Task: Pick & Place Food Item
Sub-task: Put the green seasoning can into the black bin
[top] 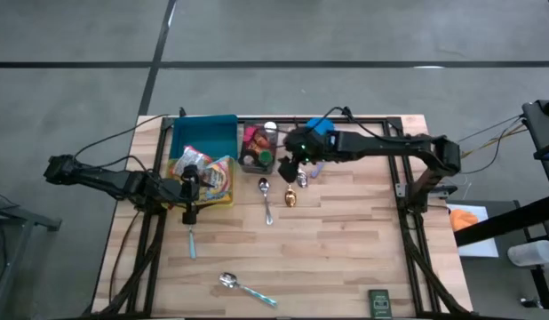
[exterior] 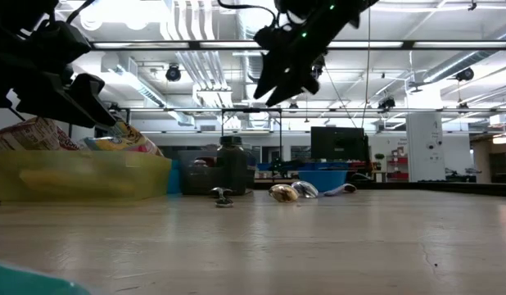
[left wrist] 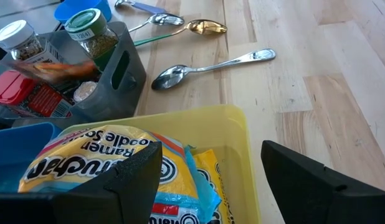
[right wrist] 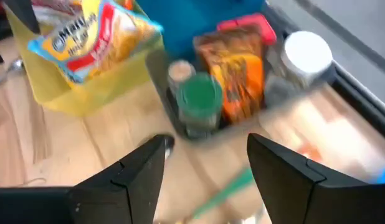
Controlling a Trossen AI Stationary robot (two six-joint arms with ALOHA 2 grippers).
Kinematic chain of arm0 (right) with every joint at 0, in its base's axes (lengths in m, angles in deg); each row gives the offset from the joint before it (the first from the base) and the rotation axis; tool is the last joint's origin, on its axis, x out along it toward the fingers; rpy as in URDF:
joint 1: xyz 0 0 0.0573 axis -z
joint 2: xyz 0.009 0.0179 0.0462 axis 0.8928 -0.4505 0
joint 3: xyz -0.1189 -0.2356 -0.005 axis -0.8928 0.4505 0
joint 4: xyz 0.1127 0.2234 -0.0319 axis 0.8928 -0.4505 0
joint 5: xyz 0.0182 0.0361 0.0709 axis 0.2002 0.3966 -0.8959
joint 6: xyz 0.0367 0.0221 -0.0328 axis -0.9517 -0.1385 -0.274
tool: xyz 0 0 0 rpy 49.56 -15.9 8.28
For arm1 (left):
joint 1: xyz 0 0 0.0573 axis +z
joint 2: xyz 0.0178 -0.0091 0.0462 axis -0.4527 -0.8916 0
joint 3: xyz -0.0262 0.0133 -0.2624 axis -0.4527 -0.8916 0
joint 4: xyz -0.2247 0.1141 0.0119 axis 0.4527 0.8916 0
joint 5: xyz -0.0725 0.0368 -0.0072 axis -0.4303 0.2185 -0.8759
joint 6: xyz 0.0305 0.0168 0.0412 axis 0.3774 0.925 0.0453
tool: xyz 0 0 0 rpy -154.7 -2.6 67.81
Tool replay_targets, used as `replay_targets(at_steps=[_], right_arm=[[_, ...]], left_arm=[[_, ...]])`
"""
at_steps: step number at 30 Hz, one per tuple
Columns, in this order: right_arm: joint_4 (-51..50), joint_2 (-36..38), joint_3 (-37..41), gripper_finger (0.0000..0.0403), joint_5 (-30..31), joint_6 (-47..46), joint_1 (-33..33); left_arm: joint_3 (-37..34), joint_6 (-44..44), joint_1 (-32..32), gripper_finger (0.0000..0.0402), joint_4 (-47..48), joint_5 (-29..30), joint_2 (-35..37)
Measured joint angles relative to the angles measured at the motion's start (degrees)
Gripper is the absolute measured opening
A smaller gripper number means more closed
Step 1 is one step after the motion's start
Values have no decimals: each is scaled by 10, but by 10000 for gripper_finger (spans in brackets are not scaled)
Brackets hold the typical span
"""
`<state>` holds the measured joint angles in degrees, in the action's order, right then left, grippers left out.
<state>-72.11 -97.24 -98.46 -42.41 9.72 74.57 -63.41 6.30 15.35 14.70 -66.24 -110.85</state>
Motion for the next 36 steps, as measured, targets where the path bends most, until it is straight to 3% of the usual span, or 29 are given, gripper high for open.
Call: replay_targets(at_steps=[6, 15, 25, 30, 36], right_arm=[[-121, 38, 3, 226, 75, -108, -51], [-297, 83, 5, 226, 115, -328, -150], [-432, 93, 5, 226, 106, -612, -284], [-458, 94, 5, 226, 67, -744, -358], [-467, 91, 7, 226, 65, -906, -455]], left_arm=[[0, 0, 0, 271, 0, 0, 0], [0, 2, 0, 271, 0, 0, 0], [0, 1, 0, 271, 0, 0, 0], [0, 1, 0, 271, 0, 0, 0], [0, 1, 0, 271, 0, 0, 0]])
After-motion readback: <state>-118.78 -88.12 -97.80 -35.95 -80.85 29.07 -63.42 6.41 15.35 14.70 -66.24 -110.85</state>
